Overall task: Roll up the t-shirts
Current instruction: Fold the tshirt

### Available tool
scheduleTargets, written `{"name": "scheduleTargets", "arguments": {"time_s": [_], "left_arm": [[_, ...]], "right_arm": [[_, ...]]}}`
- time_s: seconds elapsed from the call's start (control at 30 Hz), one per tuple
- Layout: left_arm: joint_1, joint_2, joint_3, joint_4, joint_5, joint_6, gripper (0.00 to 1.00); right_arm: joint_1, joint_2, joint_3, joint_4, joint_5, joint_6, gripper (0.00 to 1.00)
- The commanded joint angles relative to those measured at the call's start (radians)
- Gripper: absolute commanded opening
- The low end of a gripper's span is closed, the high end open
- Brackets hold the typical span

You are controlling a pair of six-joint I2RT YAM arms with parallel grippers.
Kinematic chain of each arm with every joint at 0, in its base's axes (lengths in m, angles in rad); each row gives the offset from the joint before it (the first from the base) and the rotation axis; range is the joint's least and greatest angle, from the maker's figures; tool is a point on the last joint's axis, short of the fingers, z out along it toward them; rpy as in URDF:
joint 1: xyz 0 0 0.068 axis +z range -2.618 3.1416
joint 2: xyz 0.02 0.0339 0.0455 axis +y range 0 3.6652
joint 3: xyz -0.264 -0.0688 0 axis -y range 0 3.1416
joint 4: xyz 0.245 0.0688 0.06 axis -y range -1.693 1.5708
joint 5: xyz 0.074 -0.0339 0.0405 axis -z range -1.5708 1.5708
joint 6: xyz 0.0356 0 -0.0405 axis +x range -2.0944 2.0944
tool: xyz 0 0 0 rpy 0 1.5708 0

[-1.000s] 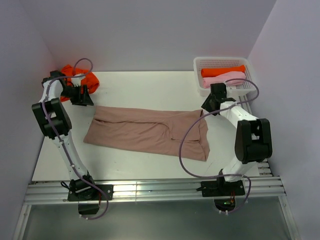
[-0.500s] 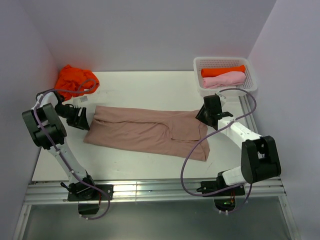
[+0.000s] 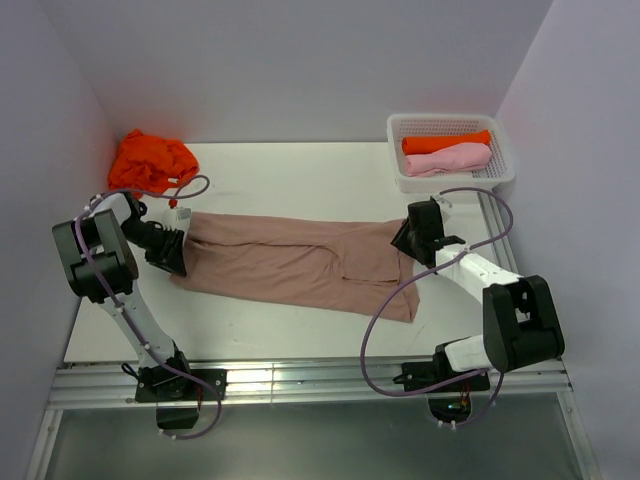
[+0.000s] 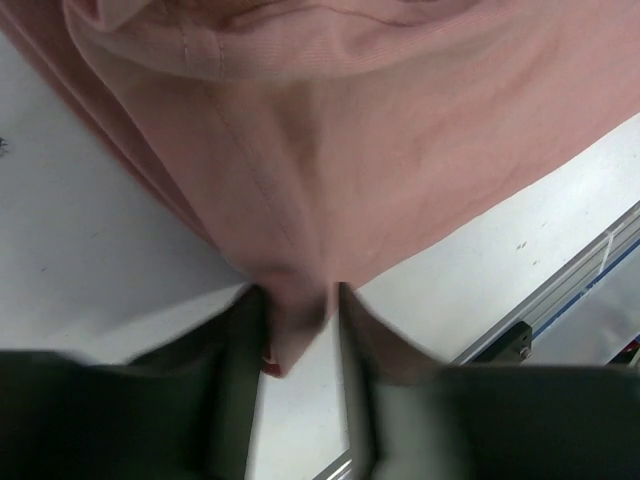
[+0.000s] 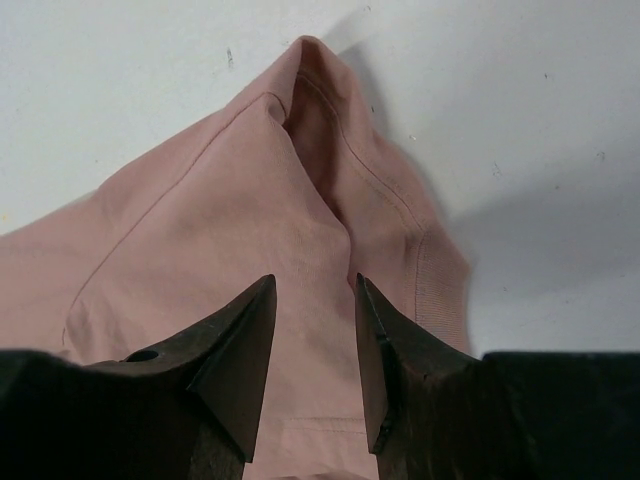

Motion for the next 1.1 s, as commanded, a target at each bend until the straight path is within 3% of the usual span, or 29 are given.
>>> {"name": "scheduleTargets", "arguments": {"time_s": [0.0,0.03,0.1,0.13,0.5,0.6,0.73,0.83,1.07], "left_arm": [[-0.002,-0.050,-0.017,0.012,-0.001,0.013,0.31],[-0.002,-0.051,-0.028,0.012,-0.002,0.012,0.21],[-0.002,-0.060,-0.052,0.018,-0.013,0.013,0.12],[-0.002,-0.068,-0.063,0.024,-0.019,0.016,0.02],[0.033,-0.117,-0.132,0.085,-0.054,0.007,0.00],[0.047,-0.109,-0.112,0.070,-0.051,0.025,0.14],[0.067,-0.111,-0.071,0.035,-0.047,0.053,0.41],[0.087,-0.117,0.001,-0.008,-0.025,0.076,0.49],[0.073,-0.068,0.257,-0.117,0.073,0.058,0.50]], "right_arm": [[0.004,-0.035,-0.008,0.034,0.011,0.003,0.44],[0.006,-0.037,-0.009,0.023,0.017,0.003,0.44],[0.004,-0.038,-0.006,0.009,0.030,0.000,0.44],[0.004,-0.040,-0.006,-0.004,0.039,0.000,0.44],[0.004,-0.004,0.002,-0.034,0.059,-0.005,0.44],[0.004,0.025,0.014,-0.037,0.054,-0.008,0.44],[0.004,0.026,0.028,-0.050,0.051,-0.011,0.44],[0.004,0.002,0.049,-0.083,0.059,-0.018,0.45],[0.021,-0.044,0.101,-0.138,0.054,-0.012,0.45]]}}
